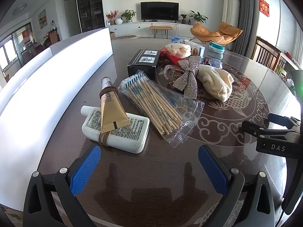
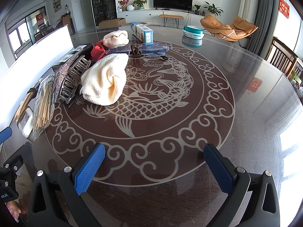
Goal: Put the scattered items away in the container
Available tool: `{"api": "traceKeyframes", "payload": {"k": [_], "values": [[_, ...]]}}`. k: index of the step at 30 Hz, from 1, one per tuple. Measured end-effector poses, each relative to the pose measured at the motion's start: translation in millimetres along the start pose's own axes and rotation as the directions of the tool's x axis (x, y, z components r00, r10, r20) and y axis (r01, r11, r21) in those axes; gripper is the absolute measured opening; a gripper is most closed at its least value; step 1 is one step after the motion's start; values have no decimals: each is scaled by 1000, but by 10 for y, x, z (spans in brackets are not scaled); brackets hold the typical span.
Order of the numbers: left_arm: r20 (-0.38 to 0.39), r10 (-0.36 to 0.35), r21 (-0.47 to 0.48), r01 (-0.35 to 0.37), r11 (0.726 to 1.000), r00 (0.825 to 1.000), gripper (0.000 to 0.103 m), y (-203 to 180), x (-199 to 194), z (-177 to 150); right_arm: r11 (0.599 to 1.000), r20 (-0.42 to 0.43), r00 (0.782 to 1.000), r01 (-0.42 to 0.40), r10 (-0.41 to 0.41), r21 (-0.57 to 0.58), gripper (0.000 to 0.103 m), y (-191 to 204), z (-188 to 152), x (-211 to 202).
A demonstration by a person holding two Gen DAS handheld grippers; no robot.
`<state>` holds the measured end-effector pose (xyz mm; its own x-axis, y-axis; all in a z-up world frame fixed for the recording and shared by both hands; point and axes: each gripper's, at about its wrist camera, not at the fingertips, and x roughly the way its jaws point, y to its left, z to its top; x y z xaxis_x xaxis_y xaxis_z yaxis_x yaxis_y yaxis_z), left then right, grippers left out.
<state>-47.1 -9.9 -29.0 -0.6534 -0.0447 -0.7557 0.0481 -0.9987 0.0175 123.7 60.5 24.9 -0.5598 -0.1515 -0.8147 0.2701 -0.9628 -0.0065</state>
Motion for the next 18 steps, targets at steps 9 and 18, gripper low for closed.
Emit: {"api": "traceKeyframes", "payload": {"k": [9, 18], "values": [[-3, 2, 2, -2, 1000, 1000, 103, -9, 8, 0, 1000, 0, 1000, 0, 0, 0, 103, 2, -1, 0], [-4, 7, 9, -7, 1000, 1000, 103, -9, 12, -9, 1000, 0, 1000, 1, -1, 0, 103, 4, -1, 0]]}}
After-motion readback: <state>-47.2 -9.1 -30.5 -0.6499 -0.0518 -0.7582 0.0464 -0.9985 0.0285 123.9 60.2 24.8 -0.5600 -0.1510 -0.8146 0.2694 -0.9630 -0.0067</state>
